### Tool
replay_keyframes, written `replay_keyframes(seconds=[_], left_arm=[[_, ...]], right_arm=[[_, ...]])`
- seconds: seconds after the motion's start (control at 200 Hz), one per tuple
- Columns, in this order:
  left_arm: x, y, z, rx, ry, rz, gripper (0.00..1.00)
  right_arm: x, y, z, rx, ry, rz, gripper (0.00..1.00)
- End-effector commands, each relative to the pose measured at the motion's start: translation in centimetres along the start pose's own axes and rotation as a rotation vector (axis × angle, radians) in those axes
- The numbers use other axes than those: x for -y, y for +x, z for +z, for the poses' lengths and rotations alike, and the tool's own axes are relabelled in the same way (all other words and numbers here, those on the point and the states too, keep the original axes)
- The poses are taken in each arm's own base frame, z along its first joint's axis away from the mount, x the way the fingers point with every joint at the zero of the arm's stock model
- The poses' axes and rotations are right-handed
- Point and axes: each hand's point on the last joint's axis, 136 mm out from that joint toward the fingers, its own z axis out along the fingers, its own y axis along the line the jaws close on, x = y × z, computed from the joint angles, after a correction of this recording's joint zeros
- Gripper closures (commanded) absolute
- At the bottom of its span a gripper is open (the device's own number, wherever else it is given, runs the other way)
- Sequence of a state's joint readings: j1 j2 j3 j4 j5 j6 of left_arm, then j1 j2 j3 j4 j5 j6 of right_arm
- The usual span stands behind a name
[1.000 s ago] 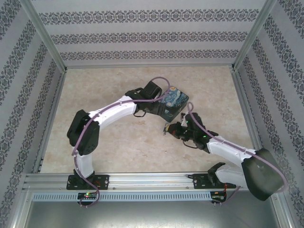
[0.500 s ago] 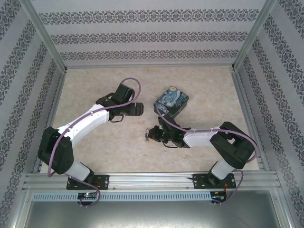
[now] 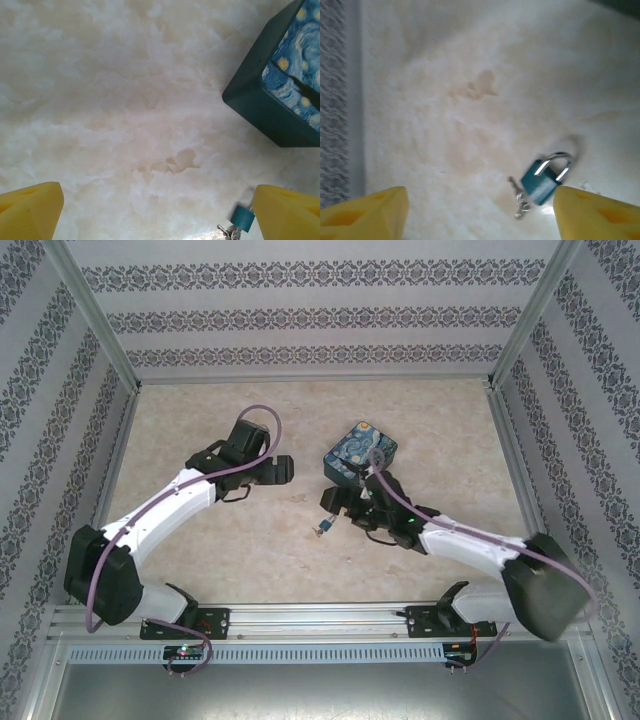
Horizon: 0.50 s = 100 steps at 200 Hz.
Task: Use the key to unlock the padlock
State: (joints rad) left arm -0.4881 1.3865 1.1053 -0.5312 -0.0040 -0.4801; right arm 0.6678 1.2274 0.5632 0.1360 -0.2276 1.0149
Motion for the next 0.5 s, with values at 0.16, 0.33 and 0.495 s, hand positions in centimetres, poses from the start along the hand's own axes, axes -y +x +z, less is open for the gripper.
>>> replay_keyframes(seconds=[0.16, 0.33, 0.495], left_arm=[[-5.7, -2.9, -4.3, 0.225, -0.216, -0.034, 0.01], [-8.1, -4.7, -6.8, 0.462, -0.304, 0.027, 0.00], [-11.2, -5.2, -7.7, 0.595, -0.415, 0.071, 0.01]], right_arm=[[0.6, -7.7, -9.5, 0.245, 0.242, -0.147, 0.02], [4.5, -14.4, -15.9, 0.563, 0.476, -0.168, 0.02], [8.4, -18.8, -20.6, 0.834, 0.696, -0.176, 0.02]])
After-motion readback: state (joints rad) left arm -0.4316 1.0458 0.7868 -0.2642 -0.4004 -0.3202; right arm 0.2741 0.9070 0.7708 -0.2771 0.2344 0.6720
